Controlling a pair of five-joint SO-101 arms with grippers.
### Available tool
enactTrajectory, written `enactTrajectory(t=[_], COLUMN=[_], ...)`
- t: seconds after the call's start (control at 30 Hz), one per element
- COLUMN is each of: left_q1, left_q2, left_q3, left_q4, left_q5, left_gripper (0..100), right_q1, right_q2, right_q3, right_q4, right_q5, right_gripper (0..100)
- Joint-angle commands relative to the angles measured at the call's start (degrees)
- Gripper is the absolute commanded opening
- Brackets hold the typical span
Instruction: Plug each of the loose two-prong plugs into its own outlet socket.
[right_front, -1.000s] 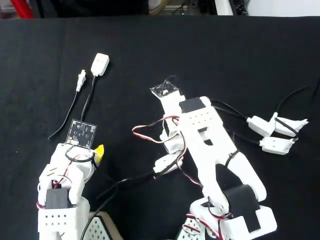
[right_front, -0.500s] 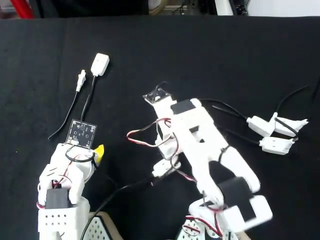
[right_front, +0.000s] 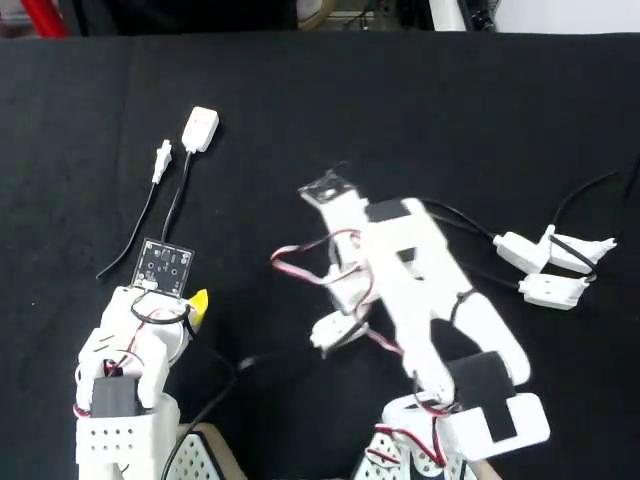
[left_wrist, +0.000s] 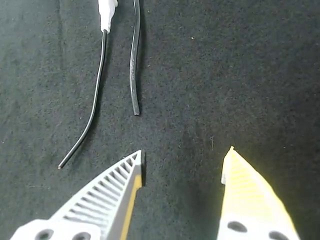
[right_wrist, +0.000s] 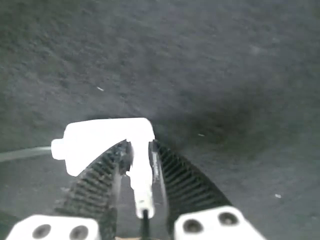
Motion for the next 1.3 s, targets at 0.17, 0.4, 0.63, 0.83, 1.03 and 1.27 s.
enactTrajectory(t=[0.17, 0.4, 0.63, 0.83, 1.03, 1.27], left_q1=[-0.4, -0.4, -0.4, -0.4, -0.6, -0.4], left_q2=[-0.4, -0.4, -0.4, -0.4, -0.4, -0.4], left_q3=[-0.4, -0.4, -0.4, -0.4, -0.4, -0.2], left_q4=[-0.3, -0.3, -0.2, -0.3, 0.0, 0.1], left_q5=[-0.3, -0.3, -0.3, -0.4, -1.1, -3.2], left_gripper=[26, 26, 26, 26, 26, 26], right_q1=[23.4, 32.5, 33.7, 21.4, 1.5, -8.2], right_q2=[1.4, 1.5, 0.7, -5.4, -6.2, -6.1], right_q3=[-8.7, -14.6, -19.3, -22.9, -17.1, -10.1], right_q4=[8.4, 12.6, 15.5, 24.7, 18.7, 9.1], right_q5=[15.8, 22.9, 24.8, 13.9, -4.5, -14.2], right_gripper=[1.1, 1.1, 1.5, 13.0, 24.1, 24.4])
